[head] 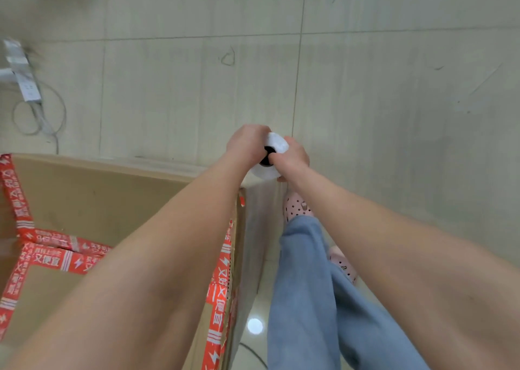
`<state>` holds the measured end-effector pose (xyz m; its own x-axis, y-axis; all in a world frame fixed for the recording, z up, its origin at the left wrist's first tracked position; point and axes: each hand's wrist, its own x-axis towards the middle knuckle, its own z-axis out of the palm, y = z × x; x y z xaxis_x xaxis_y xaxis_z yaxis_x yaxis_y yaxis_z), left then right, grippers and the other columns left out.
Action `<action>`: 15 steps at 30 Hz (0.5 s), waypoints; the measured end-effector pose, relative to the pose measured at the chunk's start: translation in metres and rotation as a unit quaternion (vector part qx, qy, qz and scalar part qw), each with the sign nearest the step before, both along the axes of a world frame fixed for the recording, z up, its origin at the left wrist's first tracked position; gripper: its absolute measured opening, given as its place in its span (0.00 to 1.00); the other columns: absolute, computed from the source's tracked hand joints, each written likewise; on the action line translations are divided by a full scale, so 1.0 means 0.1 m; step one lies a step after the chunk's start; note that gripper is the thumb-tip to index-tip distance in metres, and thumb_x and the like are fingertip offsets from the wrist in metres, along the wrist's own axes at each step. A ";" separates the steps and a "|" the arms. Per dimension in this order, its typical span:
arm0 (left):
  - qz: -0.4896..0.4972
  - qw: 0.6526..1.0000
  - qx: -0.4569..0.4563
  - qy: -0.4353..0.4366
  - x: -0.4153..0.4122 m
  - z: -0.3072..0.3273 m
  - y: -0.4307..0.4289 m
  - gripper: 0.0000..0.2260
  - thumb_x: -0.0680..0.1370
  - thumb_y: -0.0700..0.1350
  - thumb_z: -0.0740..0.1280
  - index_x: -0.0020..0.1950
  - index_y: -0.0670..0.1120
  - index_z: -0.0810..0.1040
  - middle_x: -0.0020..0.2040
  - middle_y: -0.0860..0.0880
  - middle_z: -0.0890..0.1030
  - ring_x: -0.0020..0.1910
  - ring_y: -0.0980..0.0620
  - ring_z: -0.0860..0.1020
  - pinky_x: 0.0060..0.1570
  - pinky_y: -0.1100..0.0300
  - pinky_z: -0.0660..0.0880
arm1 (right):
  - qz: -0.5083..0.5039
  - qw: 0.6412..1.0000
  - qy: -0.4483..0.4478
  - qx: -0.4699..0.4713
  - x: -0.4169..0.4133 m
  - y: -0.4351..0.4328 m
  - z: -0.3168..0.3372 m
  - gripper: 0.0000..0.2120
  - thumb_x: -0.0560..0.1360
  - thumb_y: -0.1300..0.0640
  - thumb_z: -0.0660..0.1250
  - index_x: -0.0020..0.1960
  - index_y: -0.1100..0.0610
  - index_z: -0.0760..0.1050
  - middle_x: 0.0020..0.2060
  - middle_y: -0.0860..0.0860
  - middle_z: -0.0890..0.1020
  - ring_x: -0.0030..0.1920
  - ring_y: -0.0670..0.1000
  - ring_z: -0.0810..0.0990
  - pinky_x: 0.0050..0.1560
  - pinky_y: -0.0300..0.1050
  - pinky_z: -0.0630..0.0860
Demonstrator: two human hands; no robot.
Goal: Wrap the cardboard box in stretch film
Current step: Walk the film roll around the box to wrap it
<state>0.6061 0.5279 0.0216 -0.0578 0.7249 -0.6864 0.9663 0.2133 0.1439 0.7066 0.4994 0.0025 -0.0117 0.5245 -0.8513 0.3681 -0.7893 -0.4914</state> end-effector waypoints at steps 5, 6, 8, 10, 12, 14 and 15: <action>0.061 0.998 0.029 0.015 -0.27 0.02 -0.01 0.02 0.72 0.40 0.64 0.44 0.42 0.73 0.49 0.40 0.80 0.49 0.41 0.77 0.39 0.56 0.68 | 0.118 0.988 -0.059 0.083 -0.21 0.25 0.07 0.26 0.72 0.61 0.63 0.69 0.47 0.69 0.63 0.52 0.76 0.62 0.55 0.74 0.57 0.44 0.72; 0.078 0.996 0.035 0.018 -0.30 0.03 -0.02 0.02 0.72 0.40 0.65 0.43 0.42 0.73 0.48 0.40 0.80 0.48 0.41 0.77 0.38 0.56 0.67 | 0.138 0.983 -0.070 0.098 -0.25 0.30 0.09 0.25 0.72 0.61 0.63 0.68 0.47 0.70 0.62 0.52 0.77 0.62 0.55 0.74 0.56 0.45 0.71; 0.102 0.993 0.062 0.028 -0.38 0.05 -0.04 0.06 0.72 0.42 0.64 0.45 0.40 0.75 0.48 0.39 0.80 0.49 0.40 0.77 0.38 0.56 0.66 | 0.179 0.970 -0.088 0.139 -0.34 0.38 0.14 0.25 0.71 0.62 0.62 0.65 0.45 0.72 0.61 0.52 0.78 0.61 0.56 0.75 0.54 0.46 0.72; 0.123 0.988 0.089 0.038 -0.46 0.06 -0.05 0.08 0.73 0.42 0.64 0.49 0.39 0.76 0.49 0.40 0.80 0.50 0.40 0.77 0.39 0.56 0.66 | 0.237 0.947 -0.101 0.191 -0.44 0.45 0.17 0.24 0.72 0.62 0.60 0.65 0.45 0.73 0.61 0.52 0.78 0.61 0.57 0.75 0.57 0.48 0.72; 0.150 0.982 0.104 0.045 -0.54 0.07 -0.08 0.08 0.74 0.42 0.64 0.50 0.39 0.75 0.50 0.40 0.80 0.50 0.40 0.77 0.38 0.56 0.65 | 0.275 0.928 -0.100 0.229 -0.53 0.46 0.18 0.24 0.74 0.62 0.58 0.68 0.45 0.71 0.65 0.51 0.76 0.64 0.55 0.73 0.61 0.48 0.70; 0.156 0.981 0.108 0.039 -0.57 0.05 -0.11 0.09 0.74 0.41 0.64 0.52 0.39 0.75 0.51 0.40 0.80 0.51 0.40 0.77 0.39 0.55 0.65 | 0.276 0.929 -0.101 0.225 -0.56 0.41 0.16 0.25 0.75 0.62 0.57 0.70 0.47 0.68 0.67 0.51 0.74 0.66 0.55 0.72 0.63 0.48 0.68; 0.148 0.983 0.105 0.028 -0.56 0.05 -0.11 0.10 0.74 0.41 0.64 0.54 0.40 0.74 0.52 0.41 0.79 0.52 0.40 0.76 0.40 0.54 0.67 | 0.267 0.936 -0.105 0.202 -0.56 0.39 0.14 0.26 0.75 0.61 0.58 0.72 0.48 0.65 0.67 0.51 0.73 0.66 0.56 0.71 0.63 0.48 0.68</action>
<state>0.5498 0.5169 0.0270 -0.3202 0.7965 -0.5128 0.8745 0.4567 0.1633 0.6501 0.5379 0.0164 -0.2190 0.7714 -0.5975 0.7794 -0.2301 -0.5827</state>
